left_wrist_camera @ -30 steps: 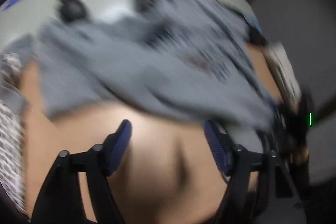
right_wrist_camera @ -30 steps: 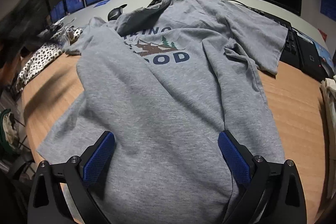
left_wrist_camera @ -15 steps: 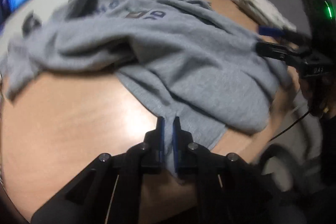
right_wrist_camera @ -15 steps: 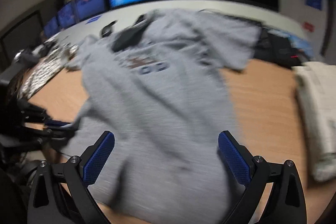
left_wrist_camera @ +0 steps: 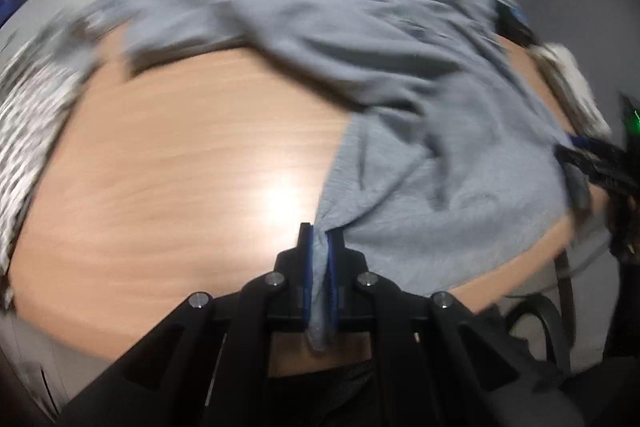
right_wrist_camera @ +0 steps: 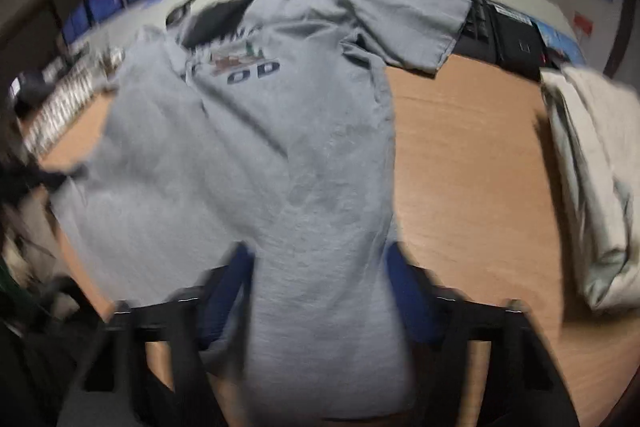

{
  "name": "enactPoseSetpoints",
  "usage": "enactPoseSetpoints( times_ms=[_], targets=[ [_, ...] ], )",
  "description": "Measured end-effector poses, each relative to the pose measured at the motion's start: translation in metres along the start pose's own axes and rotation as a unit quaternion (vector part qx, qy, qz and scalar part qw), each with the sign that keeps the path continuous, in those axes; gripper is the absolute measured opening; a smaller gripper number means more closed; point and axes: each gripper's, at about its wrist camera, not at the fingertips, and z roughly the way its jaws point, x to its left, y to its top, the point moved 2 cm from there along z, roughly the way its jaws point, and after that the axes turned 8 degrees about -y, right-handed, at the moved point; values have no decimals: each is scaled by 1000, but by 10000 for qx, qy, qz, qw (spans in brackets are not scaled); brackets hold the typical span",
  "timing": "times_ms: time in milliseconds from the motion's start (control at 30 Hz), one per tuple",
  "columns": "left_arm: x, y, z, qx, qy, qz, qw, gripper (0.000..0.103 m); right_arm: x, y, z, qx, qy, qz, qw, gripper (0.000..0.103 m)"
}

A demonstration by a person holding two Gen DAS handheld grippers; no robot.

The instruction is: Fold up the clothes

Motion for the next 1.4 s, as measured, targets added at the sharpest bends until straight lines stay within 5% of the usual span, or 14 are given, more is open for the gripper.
enactPoseSetpoints(
  times_ms=[100,267,433,567,700,800,900,1067,1167,1267,1400],
  targets=[
    [31,-12,-12,-18,486,-248,9985,7,4,3,-5,-7,351,-72,9994,18],
    [43,-24,-33,170,642,-299,9973,8,-11,-5,-10,224,-479,-334,9980,15],
    [40,-31,-47,534,674,-69,9963,8,-59,-33,-17,656,-1282,216,9893,15],
    [51,-17,-80,420,1191,30,9920,11,-95,-34,-29,465,-1516,1022,9820,15],
    [71,9,-128,-414,1592,-259,9860,17,-76,14,-33,-111,-1112,747,9909,17],
    [83,22,-150,-813,1887,-415,9778,48,-28,59,-17,-284,-537,41,9981,18],
    [94,34,-155,-947,1826,-506,9773,57,32,94,4,-371,2,-742,9965,18],
    [113,75,-100,-565,1008,-630,9913,71,97,118,54,-48,341,-1642,9858,19],
    [120,106,-52,-343,1053,-519,9925,74,98,123,74,12,460,-1560,9867,19],
    [128,137,-5,-92,1284,-361,9910,75,87,122,75,-56,595,-1376,9887,35],
    [150,165,29,39,883,-740,9933,75,83,111,75,-342,367,-1325,9899,63]
  ],
)
